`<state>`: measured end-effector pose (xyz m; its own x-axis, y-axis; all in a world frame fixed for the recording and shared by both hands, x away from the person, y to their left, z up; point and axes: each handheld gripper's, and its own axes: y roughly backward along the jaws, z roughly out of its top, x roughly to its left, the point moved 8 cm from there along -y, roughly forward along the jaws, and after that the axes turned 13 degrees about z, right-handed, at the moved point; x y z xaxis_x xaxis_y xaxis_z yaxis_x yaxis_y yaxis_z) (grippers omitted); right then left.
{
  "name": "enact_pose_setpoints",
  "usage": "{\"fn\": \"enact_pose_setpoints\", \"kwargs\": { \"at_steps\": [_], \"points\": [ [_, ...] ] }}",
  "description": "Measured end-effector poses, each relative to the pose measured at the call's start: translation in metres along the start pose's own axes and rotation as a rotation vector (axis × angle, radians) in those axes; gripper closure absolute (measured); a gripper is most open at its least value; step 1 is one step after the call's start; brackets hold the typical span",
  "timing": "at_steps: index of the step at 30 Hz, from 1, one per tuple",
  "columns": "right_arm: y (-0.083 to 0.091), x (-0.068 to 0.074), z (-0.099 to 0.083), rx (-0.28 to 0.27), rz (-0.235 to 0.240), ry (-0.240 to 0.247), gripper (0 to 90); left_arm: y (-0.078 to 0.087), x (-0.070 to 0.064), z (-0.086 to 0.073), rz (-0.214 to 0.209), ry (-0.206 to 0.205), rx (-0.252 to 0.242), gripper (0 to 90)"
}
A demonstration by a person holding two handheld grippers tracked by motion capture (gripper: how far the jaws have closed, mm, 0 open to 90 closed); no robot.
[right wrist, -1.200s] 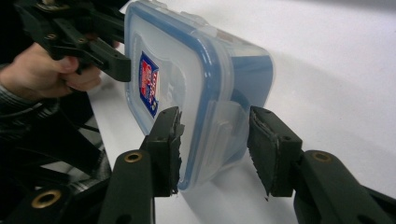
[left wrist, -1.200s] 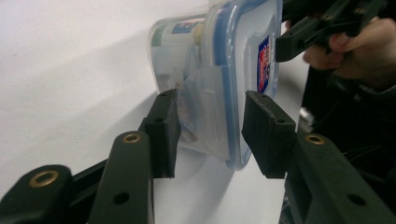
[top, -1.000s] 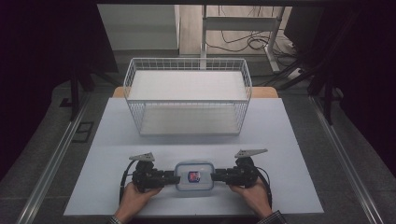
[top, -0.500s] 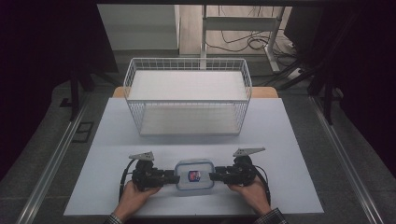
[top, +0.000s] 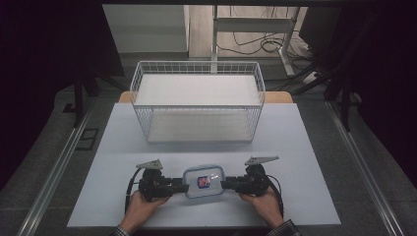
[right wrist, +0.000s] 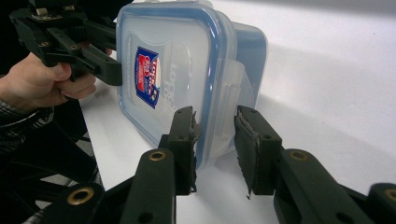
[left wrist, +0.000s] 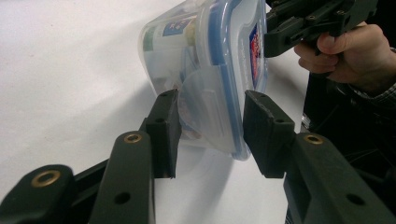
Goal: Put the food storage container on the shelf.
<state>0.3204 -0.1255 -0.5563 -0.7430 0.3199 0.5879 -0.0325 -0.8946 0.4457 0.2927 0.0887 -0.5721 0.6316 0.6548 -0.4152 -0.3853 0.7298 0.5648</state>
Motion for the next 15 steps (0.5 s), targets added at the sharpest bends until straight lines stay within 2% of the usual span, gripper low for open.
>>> {"fn": "enact_pose_setpoints", "kwargs": {
  "at_steps": [2, 4, 7, 10, 13, 15],
  "points": [
    [0.0003, 0.0003, 0.0015, -0.008, 0.012, 0.003, 61.1, -0.0001, -0.0004, -0.0001, -0.015, -0.013, 0.001, 59.2],
    [0.0000, -0.0004, 0.0052, -0.013, -0.007, 0.028, 52.7, -0.0001, -0.0004, -0.0002, -0.016, -0.030, 0.000, 59.7],
    [-0.0002, 0.0001, 0.0067, -0.019, 0.005, 0.037, 53.5, -0.0005, 0.0014, -0.0003, -0.031, -0.035, -0.002, 59.7],
    [-0.0005, -0.0012, 0.0061, -0.027, 0.044, 0.024, 56.3, -0.0010, 0.0029, 0.0004, -0.044, -0.025, -0.003, 59.7],
    [-0.0006, -0.0011, 0.0063, -0.025, 0.038, 0.026, 56.6, -0.0015, 0.0036, 0.0011, -0.050, -0.004, -0.004, 59.8],
    [-0.0004, -0.0010, 0.0060, -0.029, 0.029, 0.019, 56.8, -0.0022, 0.0042, 0.0025, -0.053, 0.029, -0.007, 59.8]
  ]
}}
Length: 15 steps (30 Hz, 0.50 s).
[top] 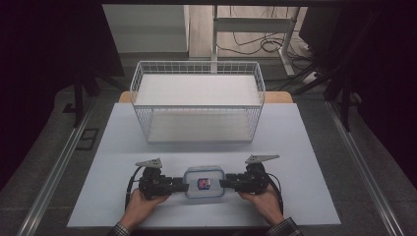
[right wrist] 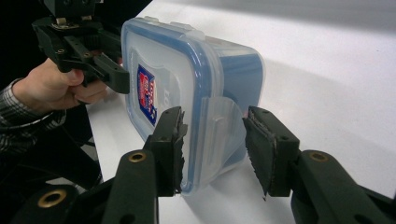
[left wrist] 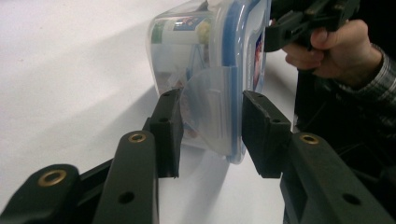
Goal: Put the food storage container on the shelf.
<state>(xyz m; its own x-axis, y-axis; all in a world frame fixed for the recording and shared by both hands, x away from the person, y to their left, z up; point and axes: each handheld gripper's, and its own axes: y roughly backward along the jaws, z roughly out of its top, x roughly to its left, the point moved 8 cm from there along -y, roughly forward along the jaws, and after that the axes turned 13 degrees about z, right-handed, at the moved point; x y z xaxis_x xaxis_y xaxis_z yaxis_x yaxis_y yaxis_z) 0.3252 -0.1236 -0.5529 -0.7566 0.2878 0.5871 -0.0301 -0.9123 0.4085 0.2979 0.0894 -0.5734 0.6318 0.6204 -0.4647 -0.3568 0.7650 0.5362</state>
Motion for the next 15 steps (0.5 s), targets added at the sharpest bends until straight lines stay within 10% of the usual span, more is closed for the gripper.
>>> {"fn": "enact_pose_setpoints", "kwargs": {
  "at_steps": [3, 15],
  "points": [
    [0.0034, 0.0009, 0.0029, -0.036, -0.020, 0.001, 70.6, -0.0004, 0.0016, 0.0033, 0.011, 0.019, -0.016, 60.1],
    [-0.0011, -0.0076, 0.0030, -0.007, -0.002, -0.003, 55.5, -0.0027, 0.0070, 0.0053, -0.027, 0.001, -0.004, 60.4]
  ]
}}
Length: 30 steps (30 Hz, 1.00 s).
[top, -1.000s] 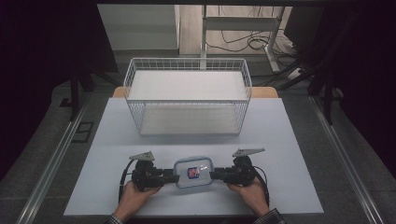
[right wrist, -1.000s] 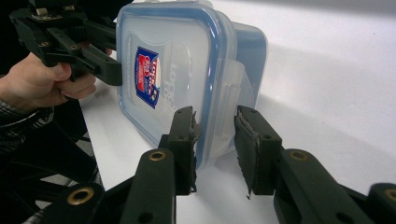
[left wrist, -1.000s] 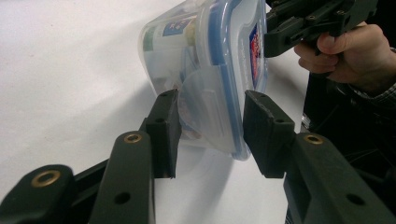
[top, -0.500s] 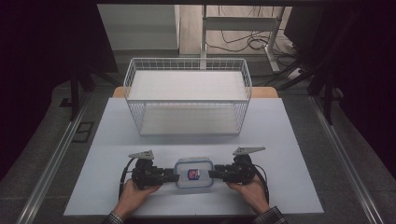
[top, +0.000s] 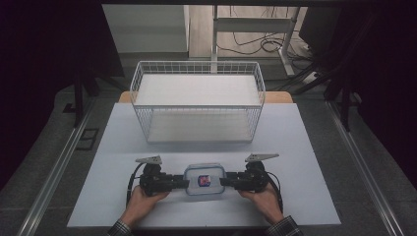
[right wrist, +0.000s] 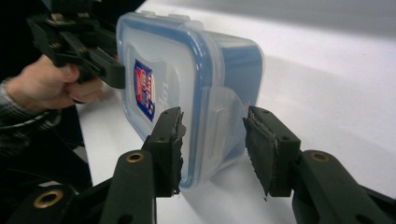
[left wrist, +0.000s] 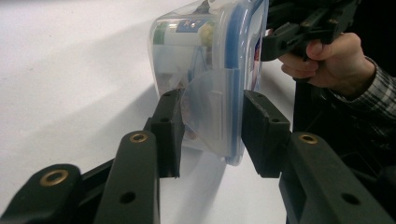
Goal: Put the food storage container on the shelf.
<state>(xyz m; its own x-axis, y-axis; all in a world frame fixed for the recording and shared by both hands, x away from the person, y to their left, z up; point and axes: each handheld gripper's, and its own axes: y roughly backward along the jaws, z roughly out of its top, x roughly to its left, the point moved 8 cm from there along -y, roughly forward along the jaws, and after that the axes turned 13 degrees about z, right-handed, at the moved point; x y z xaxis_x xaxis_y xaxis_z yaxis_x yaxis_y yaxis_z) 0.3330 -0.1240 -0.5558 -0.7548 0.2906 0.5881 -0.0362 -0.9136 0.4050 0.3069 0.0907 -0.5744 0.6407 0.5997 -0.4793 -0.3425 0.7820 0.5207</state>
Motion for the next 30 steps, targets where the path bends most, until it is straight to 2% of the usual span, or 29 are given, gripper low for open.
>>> {"fn": "enact_pose_setpoints", "kwargs": {
  "at_steps": [3, 5, 9, 15, 21, 23, 30],
  "points": [
    [0.000, -0.003, -0.001, -0.001, 0.054, -0.036, 54.2, 0.000, 0.001, 0.000, -0.007, -0.005, 0.001, 60.5],
    [0.000, -0.003, -0.001, -0.003, 0.068, -0.045, 55.8, 0.000, 0.002, 0.000, -0.015, 0.003, 0.000, 60.5],
    [0.000, -0.002, 0.001, -0.003, 0.064, -0.049, 57.1, -0.002, 0.003, 0.001, -0.031, 0.038, -0.007, 60.4],
    [0.003, 0.001, 0.005, -0.023, 0.049, -0.047, 57.2, 0.000, 0.001, 0.005, -0.047, 0.050, -0.016, 60.4],
    [0.005, 0.007, 0.013, -0.035, 0.050, -0.046, 57.3, 0.008, -0.003, 0.016, -0.022, 0.053, -0.032, 59.9],
    [0.006, 0.010, 0.017, -0.035, 0.046, -0.030, 57.4, 0.011, -0.005, 0.021, -0.009, 0.042, -0.035, 59.7],
    [0.011, 0.021, 0.034, -0.042, 0.039, -0.014, 57.5, 0.023, -0.009, 0.037, 0.001, 0.047, -0.053, 59.5]
  ]
}}
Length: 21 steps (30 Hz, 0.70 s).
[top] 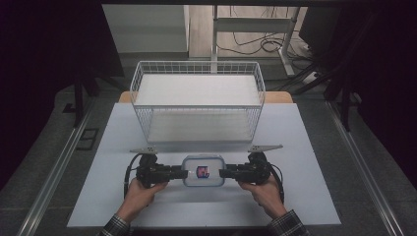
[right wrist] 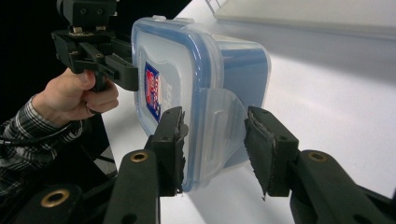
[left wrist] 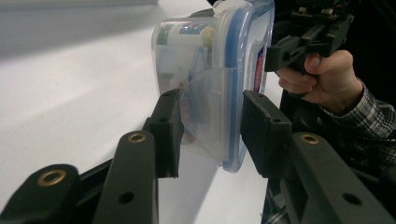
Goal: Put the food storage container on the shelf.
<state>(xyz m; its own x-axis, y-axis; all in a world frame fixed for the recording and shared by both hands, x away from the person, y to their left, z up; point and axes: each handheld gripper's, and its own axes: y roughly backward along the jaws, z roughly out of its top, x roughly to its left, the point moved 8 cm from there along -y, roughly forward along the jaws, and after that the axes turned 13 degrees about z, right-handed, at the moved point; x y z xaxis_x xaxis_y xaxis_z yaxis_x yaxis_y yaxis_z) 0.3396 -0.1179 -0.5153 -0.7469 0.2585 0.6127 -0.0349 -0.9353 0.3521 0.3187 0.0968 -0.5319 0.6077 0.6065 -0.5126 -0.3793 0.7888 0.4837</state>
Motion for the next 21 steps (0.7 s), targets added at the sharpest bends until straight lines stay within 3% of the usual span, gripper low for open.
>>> {"fn": "enact_pose_setpoints", "kwargs": {
  "at_steps": [5, 13, 14, 21],
  "points": [
    [0.002, 0.007, 0.018, -0.003, -0.005, 0.009, 57.6, 0.009, -0.003, 0.019, 0.012, -0.002, -0.025, 59.1],
    [0.010, 0.019, 0.057, -0.029, -0.001, 0.038, 57.7, 0.026, -0.010, 0.061, 0.027, -0.013, -0.065, 59.0],
    [0.012, 0.022, 0.067, -0.034, -0.004, 0.048, 57.7, 0.031, -0.012, 0.071, 0.031, -0.015, -0.074, 59.0],
    [0.019, 0.029, 0.096, -0.056, -0.004, 0.071, 57.7, 0.041, -0.016, 0.100, 0.042, -0.024, -0.100, 58.9]
  ]
}}
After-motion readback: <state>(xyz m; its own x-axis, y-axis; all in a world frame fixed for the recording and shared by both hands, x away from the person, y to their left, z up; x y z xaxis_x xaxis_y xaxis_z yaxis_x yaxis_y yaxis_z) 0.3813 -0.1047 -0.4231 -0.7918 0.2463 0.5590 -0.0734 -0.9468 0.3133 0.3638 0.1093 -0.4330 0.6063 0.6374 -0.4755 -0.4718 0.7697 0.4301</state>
